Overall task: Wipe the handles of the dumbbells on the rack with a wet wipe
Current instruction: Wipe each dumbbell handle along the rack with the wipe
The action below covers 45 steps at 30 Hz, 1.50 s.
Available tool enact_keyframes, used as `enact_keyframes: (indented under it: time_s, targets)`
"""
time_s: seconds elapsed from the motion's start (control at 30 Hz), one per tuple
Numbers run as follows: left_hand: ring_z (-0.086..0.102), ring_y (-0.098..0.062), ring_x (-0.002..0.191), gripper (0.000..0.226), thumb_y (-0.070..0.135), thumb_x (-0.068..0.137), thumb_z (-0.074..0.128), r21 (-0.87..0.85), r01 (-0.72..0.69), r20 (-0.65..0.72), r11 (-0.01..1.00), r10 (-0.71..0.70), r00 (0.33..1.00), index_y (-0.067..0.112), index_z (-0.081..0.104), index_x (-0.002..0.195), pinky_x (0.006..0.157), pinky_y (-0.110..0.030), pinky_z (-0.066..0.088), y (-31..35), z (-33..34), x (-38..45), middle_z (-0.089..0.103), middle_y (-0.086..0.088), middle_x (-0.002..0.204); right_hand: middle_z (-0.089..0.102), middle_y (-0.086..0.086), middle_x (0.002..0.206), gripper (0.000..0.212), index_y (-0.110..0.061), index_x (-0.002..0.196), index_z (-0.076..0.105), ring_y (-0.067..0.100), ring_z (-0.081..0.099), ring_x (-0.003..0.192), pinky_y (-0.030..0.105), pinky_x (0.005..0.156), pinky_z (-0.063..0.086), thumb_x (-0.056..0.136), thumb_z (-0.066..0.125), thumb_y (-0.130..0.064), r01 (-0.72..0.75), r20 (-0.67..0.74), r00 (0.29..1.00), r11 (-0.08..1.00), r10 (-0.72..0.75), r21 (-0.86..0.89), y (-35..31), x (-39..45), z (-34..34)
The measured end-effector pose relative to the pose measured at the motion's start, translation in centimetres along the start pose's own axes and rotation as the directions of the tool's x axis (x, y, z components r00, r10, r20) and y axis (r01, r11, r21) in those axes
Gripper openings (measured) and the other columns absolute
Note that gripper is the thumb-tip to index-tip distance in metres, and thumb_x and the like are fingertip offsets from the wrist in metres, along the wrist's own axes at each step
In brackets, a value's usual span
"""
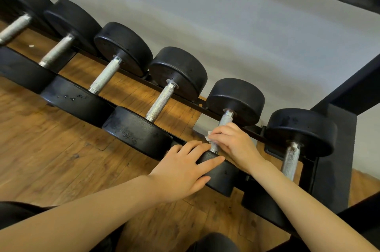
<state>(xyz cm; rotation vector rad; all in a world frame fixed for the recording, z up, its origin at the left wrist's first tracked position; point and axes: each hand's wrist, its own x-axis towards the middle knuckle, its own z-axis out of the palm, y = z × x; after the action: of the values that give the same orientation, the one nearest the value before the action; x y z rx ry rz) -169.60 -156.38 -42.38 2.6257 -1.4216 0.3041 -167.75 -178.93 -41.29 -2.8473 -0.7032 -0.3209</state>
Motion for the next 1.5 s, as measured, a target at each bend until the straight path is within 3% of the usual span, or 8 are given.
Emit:
enact_keyframes:
  time_s: [0.13, 0.27, 0.47, 0.63, 0.8, 1.07, 1.3, 1.5]
  targets:
    - [0.055, -0.024, 0.124, 0.055, 0.051, 0.095, 0.024, 0.005, -0.002, -0.005, 1.0, 0.002, 1.0, 0.035, 0.038, 0.145, 0.084, -0.038, 0.055, 0.0, 0.1, 0.0, 0.055, -0.003, 0.138, 0.068, -0.001, 0.109, 0.027, -0.018, 0.107, 0.073, 0.018, 0.054, 0.107, 0.032, 0.083, 0.05, 0.08, 0.077, -0.015, 0.03, 0.073, 0.997, 0.999, -0.031, 0.014, 0.4, 0.0, 0.0]
    - [0.055, -0.024, 0.124, 0.055, 0.052, 0.095, 0.024, 0.011, -0.003, -0.014, 1.0, 0.003, 1.0, 0.035, 0.037, 0.145, 0.084, -0.036, 0.055, 0.0, 0.2, 0.0, 0.055, -0.003, 0.138, 0.068, 0.001, 0.11, 0.021, -0.015, 0.108, 0.073, 0.021, 0.055, 0.108, 0.035, 0.089, 0.047, 0.088, 0.068, -0.015, -0.003, 0.035, 0.999, 1.0, 0.002, 0.018, 1.2, 0.7, -0.6]
    - [0.054, -0.024, 0.125, 0.056, 0.052, 0.095, 0.024, 0.008, -0.006, -0.015, 1.0, 0.006, 1.0, 0.035, 0.038, 0.146, 0.085, -0.037, 0.054, 0.0, 0.3, -0.1, 0.053, -0.003, 0.14, 0.068, 0.0, 0.102, 0.016, -0.015, 0.102, 0.075, 0.018, 0.057, 0.101, 0.025, 0.086, 0.041, 0.087, 0.069, -0.017, 0.017, 0.103, 0.994, 0.994, -0.029, 0.111, 0.9, 0.4, -0.2]
    - [0.053, -0.025, 0.128, 0.056, 0.052, 0.096, 0.022, -0.003, -0.001, -0.006, 1.0, 0.001, 1.0, 0.035, 0.034, 0.148, 0.088, -0.038, 0.054, -0.1, 0.5, -0.1, 0.052, -0.004, 0.142, 0.066, -0.005, 0.107, 0.021, -0.018, 0.107, 0.073, 0.011, 0.051, 0.104, 0.029, 0.09, 0.044, 0.092, 0.061, -0.026, -0.08, 0.114, 0.991, 0.99, 0.067, 0.113, 1.5, 1.3, -1.0]
    - [0.052, -0.025, 0.129, 0.054, 0.051, 0.097, 0.024, -0.029, 0.004, -0.011, 1.0, -0.004, 1.0, 0.035, 0.036, 0.147, 0.088, -0.038, 0.054, 0.0, 0.4, -0.2, 0.05, -0.004, 0.144, 0.065, -0.005, 0.109, 0.02, -0.019, 0.105, 0.074, 0.01, 0.052, 0.107, 0.025, 0.093, 0.04, 0.092, 0.063, -0.027, 0.004, 0.216, 0.976, 0.991, -0.034, 0.136, 0.9, 1.0, -0.9]
    - [0.039, -0.027, 0.141, 0.053, 0.049, 0.098, 0.027, -0.102, 0.088, 0.003, 0.991, -0.089, 0.996, 0.036, 0.034, 0.148, 0.101, -0.039, 0.046, 0.7, 1.3, -1.6, 0.035, -0.005, 0.155, 0.065, -0.007, 0.109, 0.02, -0.02, 0.108, 0.073, 0.01, 0.05, 0.106, 0.028, 0.09, 0.045, 0.093, 0.061, -0.026, -0.022, 0.139, 0.99, 0.994, 0.007, 0.11, 1.2, 0.6, -0.8]
    - [0.038, -0.028, 0.14, 0.051, 0.048, 0.097, 0.031, 0.059, 0.054, -0.045, 0.997, -0.051, 0.998, 0.031, 0.046, 0.143, 0.107, -0.041, 0.032, -1.6, -0.6, -2.2, 0.04, -0.008, 0.153, 0.066, -0.006, 0.108, 0.021, -0.018, 0.107, 0.074, 0.01, 0.053, 0.106, 0.029, 0.09, 0.047, 0.091, 0.064, -0.025, 0.0, 0.128, 0.992, 0.99, -0.019, 0.144, 1.4, 0.5, -0.9]
    - [0.037, -0.031, 0.14, 0.05, 0.05, 0.097, 0.031, 0.168, 0.234, -0.055, 0.958, -0.228, 0.972, 0.033, 0.043, 0.142, 0.11, -0.053, 0.026, -4.1, -0.9, -2.7, 0.043, -0.008, 0.151, 0.064, -0.006, 0.11, 0.023, -0.018, 0.111, 0.072, 0.005, 0.049, 0.108, 0.016, 0.092, 0.038, 0.091, 0.063, -0.025, -0.04, 0.109, 0.994, 0.982, 0.02, 0.183, 1.4, 0.2, -0.5]
